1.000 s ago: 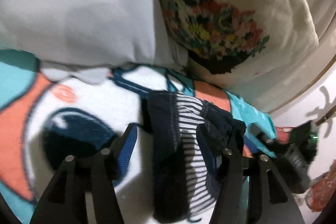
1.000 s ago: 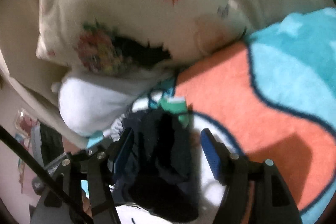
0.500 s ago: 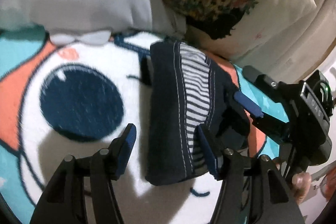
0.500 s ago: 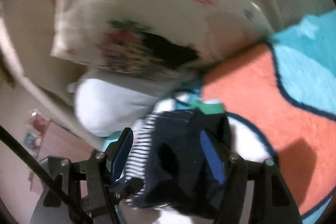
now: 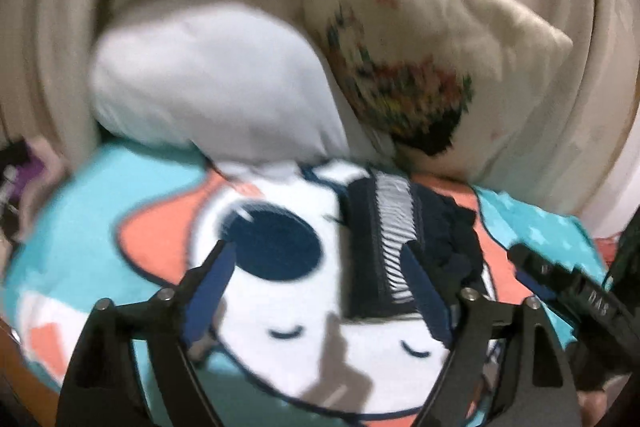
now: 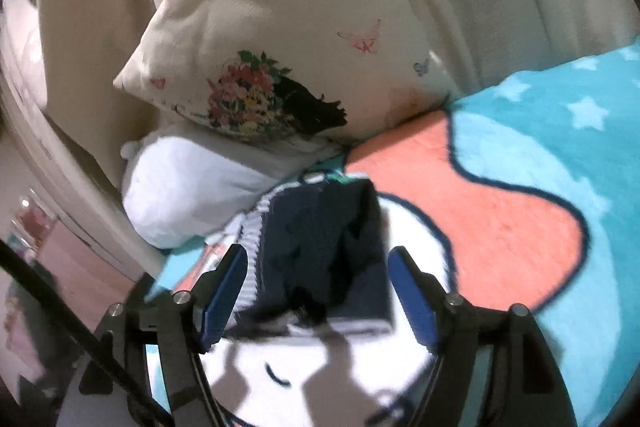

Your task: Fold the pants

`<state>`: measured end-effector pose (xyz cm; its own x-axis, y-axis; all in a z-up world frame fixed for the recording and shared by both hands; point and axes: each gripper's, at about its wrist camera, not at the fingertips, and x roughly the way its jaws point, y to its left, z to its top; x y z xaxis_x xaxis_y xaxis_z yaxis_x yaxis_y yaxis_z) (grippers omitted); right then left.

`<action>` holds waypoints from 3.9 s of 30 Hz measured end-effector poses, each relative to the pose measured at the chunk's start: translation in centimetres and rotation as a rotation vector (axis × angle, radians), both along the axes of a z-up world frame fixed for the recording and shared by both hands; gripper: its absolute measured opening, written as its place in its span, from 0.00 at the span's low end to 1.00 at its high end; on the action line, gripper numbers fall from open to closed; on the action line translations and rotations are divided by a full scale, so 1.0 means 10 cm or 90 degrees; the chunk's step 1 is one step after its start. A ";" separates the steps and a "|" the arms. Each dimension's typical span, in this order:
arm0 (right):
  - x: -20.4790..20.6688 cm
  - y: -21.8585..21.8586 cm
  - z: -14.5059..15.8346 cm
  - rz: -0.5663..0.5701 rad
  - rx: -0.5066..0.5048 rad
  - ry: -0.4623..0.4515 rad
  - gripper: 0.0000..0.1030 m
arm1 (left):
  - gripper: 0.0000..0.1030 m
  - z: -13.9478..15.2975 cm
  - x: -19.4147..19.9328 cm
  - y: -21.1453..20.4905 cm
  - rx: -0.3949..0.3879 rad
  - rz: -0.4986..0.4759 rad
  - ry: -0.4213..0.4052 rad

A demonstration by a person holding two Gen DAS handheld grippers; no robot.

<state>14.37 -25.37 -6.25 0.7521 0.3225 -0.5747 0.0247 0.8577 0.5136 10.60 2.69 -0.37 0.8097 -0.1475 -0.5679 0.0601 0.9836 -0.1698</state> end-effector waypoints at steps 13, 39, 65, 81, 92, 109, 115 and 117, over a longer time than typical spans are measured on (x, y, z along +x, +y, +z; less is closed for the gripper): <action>-0.44 0.36 0.12 0.011 -0.118 -0.031 0.80 | 1.00 0.47 -0.73 0.05 0.093 0.103 -0.211; -0.37 0.52 -0.16 0.018 -0.204 0.039 0.84 | 1.00 -0.20 -0.22 -0.02 0.074 0.003 0.067; -0.28 0.55 -0.27 0.023 -0.225 0.070 0.84 | 1.00 -0.41 -0.06 -0.02 0.071 -0.010 0.125; -0.27 0.55 -0.29 0.022 -0.229 0.076 0.84 | 1.00 -0.44 -0.04 -0.01 0.067 -0.014 0.140; -0.25 0.56 -0.30 0.026 -0.233 0.080 0.85 | 1.00 -0.49 -0.02 0.00 0.059 -0.018 0.149; -0.25 0.58 -0.33 0.026 -0.235 0.084 0.85 | 1.00 -0.53 -0.02 0.02 0.053 -0.015 0.156; -0.25 0.58 -0.33 0.026 -0.235 0.084 0.85 | 1.00 -0.54 -0.02 0.02 0.054 -0.014 0.155; -0.25 0.58 -0.33 0.026 -0.235 0.084 0.85 | 1.00 -0.55 -0.03 0.03 0.055 -0.012 0.154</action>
<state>11.86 -19.56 -9.54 0.6544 0.1044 -0.7489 0.0318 0.9857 0.1652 10.35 3.01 -5.86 0.6465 -0.1036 -0.7558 0.0465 0.9942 -0.0965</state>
